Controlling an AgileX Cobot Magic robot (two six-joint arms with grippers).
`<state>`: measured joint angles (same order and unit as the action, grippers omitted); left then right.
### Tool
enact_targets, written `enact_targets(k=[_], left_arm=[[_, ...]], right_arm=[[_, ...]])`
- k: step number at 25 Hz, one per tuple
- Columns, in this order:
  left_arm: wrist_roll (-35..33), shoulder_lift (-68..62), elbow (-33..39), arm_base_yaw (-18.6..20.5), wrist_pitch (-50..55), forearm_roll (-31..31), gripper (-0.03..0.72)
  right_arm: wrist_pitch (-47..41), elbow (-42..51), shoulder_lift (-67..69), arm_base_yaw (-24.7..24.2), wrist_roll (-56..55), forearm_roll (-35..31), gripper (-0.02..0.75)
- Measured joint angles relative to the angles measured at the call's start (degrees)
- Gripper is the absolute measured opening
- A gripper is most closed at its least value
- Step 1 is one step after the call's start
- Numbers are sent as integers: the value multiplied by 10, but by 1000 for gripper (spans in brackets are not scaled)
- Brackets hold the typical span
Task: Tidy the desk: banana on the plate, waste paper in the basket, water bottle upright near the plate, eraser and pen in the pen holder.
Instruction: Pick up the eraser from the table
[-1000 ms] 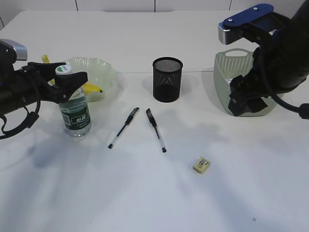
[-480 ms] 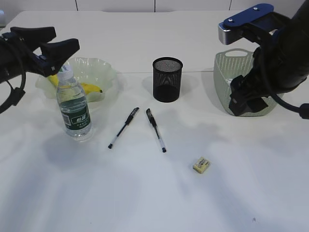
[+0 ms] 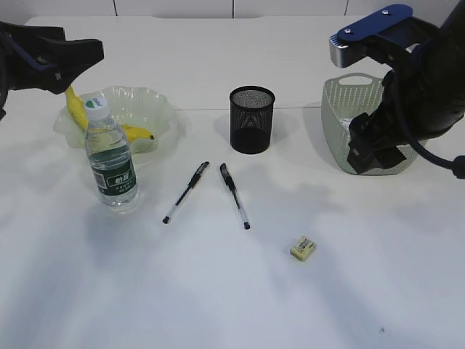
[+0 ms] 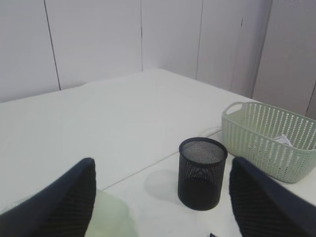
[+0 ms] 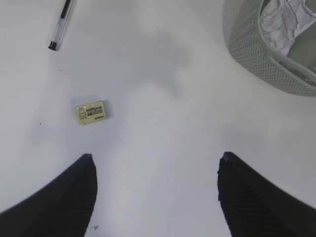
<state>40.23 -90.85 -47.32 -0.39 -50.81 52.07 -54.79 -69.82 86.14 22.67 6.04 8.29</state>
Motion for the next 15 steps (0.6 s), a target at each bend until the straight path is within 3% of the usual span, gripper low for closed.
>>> enact_targets(k=[8, 15], left_arm=[[105, 110, 1, 0, 217, 73, 590], [242, 182, 1, 0, 291, 180, 590]], right_arm=[[0, 0, 0, 0, 0, 0, 568], [0, 0, 0, 0, 0, 0, 568]])
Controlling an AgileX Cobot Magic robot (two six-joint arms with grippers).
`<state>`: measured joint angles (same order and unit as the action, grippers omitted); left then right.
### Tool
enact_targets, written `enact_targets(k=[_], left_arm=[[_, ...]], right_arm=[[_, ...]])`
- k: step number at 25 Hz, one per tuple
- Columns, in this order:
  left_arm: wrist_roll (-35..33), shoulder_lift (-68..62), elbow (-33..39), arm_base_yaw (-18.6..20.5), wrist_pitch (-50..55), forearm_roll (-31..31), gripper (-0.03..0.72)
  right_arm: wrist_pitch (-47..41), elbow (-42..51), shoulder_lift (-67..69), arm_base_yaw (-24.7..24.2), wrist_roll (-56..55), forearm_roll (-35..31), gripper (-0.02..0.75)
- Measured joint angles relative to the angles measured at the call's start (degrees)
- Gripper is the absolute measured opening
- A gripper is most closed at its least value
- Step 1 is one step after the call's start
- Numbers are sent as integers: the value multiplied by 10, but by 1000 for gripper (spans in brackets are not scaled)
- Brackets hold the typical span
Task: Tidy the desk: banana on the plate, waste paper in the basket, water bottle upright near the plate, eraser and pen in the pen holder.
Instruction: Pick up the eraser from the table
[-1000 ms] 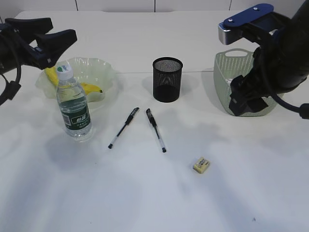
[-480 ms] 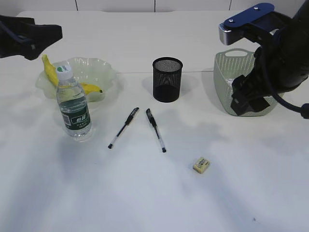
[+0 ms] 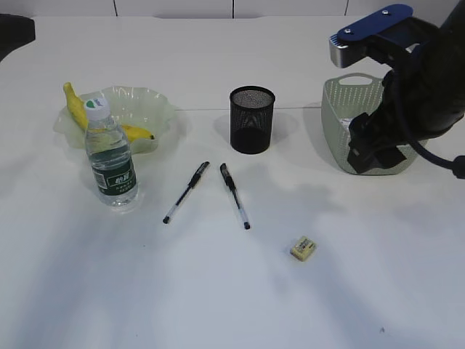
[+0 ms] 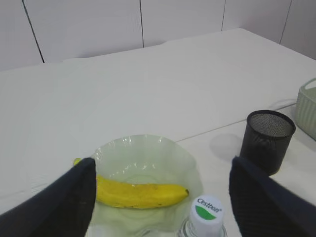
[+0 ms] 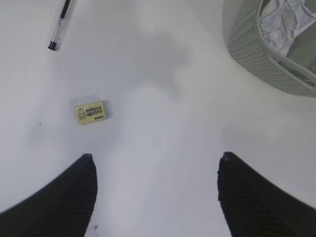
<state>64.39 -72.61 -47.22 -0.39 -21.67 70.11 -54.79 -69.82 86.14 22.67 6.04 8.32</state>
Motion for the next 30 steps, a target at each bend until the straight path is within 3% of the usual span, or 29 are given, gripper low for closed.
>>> enact_targets(k=[11, 15, 30], left_arm=[[340, 63, 1, 0, 12, 329, 590], [390, 87, 6, 0, 6, 358, 580], [400, 180, 93, 0, 28, 360, 574]], right_arm=[[0, 0, 0, 0, 0, -16, 568], [-5, 0, 0, 0, 0, -39, 568], [-32, 0, 0, 0, 0, -87, 568]])
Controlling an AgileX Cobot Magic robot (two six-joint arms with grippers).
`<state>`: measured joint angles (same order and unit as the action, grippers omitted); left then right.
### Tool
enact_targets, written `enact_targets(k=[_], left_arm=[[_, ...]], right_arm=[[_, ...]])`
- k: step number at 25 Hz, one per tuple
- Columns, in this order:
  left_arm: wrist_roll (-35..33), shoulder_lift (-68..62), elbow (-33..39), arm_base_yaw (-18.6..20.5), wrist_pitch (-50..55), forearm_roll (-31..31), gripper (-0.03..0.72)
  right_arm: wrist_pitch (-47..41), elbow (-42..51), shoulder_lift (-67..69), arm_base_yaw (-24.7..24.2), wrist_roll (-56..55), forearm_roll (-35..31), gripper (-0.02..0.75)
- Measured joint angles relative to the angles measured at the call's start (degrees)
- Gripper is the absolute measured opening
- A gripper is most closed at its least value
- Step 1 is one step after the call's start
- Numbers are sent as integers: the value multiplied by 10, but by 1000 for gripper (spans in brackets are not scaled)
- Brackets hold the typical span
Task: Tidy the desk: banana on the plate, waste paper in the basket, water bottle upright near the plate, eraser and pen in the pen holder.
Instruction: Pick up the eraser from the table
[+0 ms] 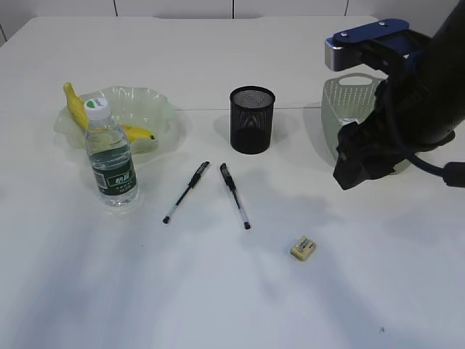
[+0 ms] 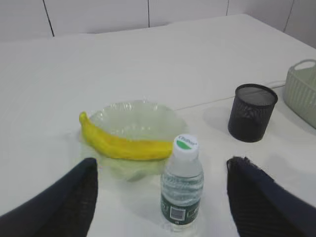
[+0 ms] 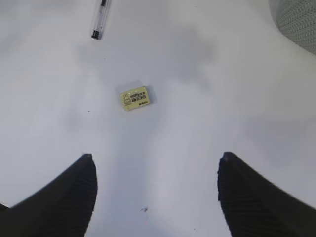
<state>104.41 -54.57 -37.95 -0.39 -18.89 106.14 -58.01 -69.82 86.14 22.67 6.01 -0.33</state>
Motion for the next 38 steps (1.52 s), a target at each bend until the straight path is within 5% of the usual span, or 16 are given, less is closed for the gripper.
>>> enact_targets(k=[26, 38], left_arm=[[0, 14, 29, 0, 44, 0, 569], [0, 14, 29, 0, 45, 0, 568]], right_arm=[[-24, -69, 107, 0, -47, -8, 568], [-63, -127, 250, 0, 65, -4, 568]])
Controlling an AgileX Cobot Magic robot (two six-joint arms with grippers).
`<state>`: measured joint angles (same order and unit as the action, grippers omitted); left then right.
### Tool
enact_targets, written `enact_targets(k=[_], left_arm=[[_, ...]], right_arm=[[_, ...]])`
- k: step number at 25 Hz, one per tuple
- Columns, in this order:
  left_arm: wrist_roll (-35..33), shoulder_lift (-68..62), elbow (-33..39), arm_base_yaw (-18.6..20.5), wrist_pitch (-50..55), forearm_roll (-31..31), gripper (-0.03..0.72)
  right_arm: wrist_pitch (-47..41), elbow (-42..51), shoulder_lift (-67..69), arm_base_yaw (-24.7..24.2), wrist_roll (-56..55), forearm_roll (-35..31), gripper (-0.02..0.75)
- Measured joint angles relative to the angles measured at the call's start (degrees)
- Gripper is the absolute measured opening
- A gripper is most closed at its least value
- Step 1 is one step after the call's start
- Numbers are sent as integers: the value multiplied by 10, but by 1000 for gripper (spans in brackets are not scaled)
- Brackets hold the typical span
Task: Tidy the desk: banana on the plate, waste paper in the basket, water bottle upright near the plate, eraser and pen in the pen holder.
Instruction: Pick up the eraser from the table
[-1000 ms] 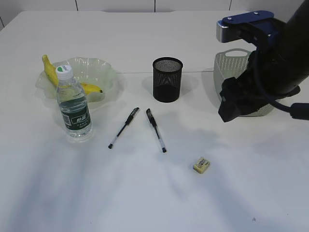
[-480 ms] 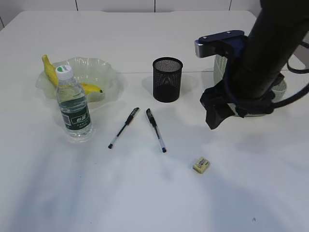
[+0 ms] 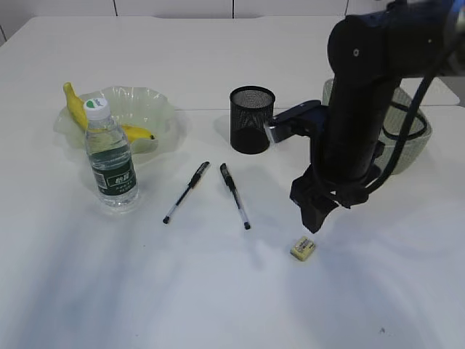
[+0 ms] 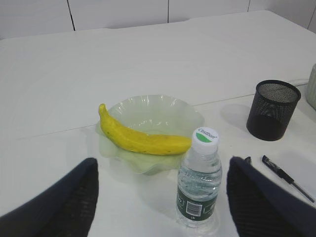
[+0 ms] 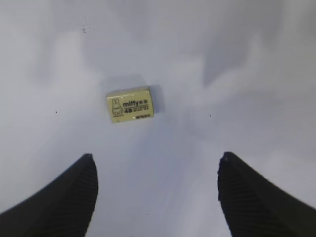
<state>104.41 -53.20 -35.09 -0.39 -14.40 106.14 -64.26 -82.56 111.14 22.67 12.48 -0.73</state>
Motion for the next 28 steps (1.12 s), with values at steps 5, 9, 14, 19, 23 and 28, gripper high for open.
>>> enact_targets(k=[5, 9, 14, 19, 23, 28], left_arm=[[0, 0, 0, 0, 0, 0, 568], [0, 0, 0, 0, 0, 0, 568], [0, 0, 0, 0, 0, 0, 568], [1, 0, 0, 0, 0, 0, 568], [1, 0, 0, 0, 0, 0, 568], [1, 0, 0, 0, 0, 0, 568]], right_arm=[[2, 0, 33, 0, 22, -1, 566], [19, -3, 55, 0, 25, -8, 525], [28, -3, 68, 0, 25, -23, 501], [37, -3, 82, 6, 27, -32, 497], [50, -3, 91, 25, 27, -29, 496], [64, -3, 97, 34, 18, -5, 496]])
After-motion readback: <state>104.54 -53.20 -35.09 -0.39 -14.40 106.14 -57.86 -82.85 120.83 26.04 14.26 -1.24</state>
